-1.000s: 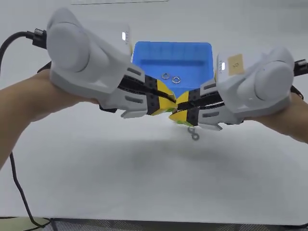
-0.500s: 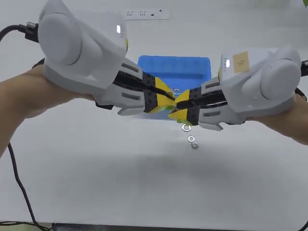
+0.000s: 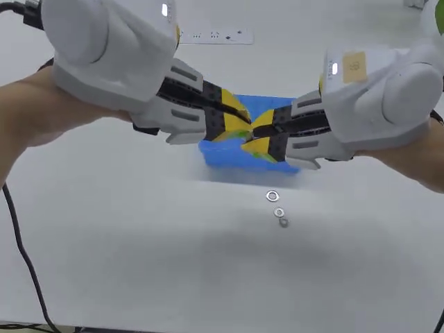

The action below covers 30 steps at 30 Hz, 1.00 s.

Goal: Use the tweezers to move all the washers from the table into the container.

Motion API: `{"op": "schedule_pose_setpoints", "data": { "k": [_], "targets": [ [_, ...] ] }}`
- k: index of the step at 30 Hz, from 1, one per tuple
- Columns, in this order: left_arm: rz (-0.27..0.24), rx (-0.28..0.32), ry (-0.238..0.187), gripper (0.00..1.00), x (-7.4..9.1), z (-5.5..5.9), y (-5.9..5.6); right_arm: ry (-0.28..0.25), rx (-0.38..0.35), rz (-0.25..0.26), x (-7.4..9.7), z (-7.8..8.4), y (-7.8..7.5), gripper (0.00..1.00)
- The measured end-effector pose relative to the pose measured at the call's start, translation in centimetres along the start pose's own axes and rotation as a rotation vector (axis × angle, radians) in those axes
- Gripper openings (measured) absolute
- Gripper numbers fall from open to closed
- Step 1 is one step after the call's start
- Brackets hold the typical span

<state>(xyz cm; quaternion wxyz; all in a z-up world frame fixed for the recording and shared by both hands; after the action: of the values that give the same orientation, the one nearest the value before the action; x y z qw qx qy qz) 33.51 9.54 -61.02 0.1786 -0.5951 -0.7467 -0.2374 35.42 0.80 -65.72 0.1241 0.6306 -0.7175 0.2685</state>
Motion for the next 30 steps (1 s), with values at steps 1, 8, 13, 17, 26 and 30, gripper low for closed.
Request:
{"op": "schedule_pose_setpoints", "data": {
  "k": [1, 8, 13, 17, 26, 30],
  "targets": [
    [-0.001, -0.001, -0.001, 0.07, 0.0, 0.0, 0.2, 0.001, 0.003, 0.001, -0.1, 0.0, -0.2, 0.1],
    [-0.018, -0.002, -0.002, 0.07, -0.2, 0.6, 1.9, 0.01, 0.016, 0.013, -1.0, 0.2, -2.0, 0.1],
    [-0.019, 0.004, 0.009, 0.07, -0.6, 1.6, 3.6, 0.015, 0.011, 0.019, -1.9, 0.8, -2.8, 0.1],
    [-0.02, 0.012, 0.019, 0.07, -1.0, 2.4, 4.2, 0.017, -0.003, 0.013, -2.9, 1.7, -3.8, 0.1],
    [-0.011, 0.048, 0.05, 0.07, -2.3, 4.8, 5.9, 0.034, -0.049, -0.005, -5.5, 3.8, -5.1, 0.1],
    [-0.002, 0.062, 0.057, 0.07, -2.9, 5.9, 6.4, 0.046, -0.065, -0.015, -6.3, 4.6, -5.2, 0.1]
  ]
}}
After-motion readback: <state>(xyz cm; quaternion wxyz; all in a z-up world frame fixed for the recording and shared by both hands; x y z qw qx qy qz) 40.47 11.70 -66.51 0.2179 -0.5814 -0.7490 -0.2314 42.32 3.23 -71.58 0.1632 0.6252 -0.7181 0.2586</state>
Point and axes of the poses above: the centre of the closed fingertips' face, and the gripper's own axes: x roughly backward along the fingers, y roughly to its left, z roughly out of its underside, the point moved 7 cm from there along x, roughly backward along the fingers, and after that the axes turned 2 degrees about z, right-handed, at the moved point
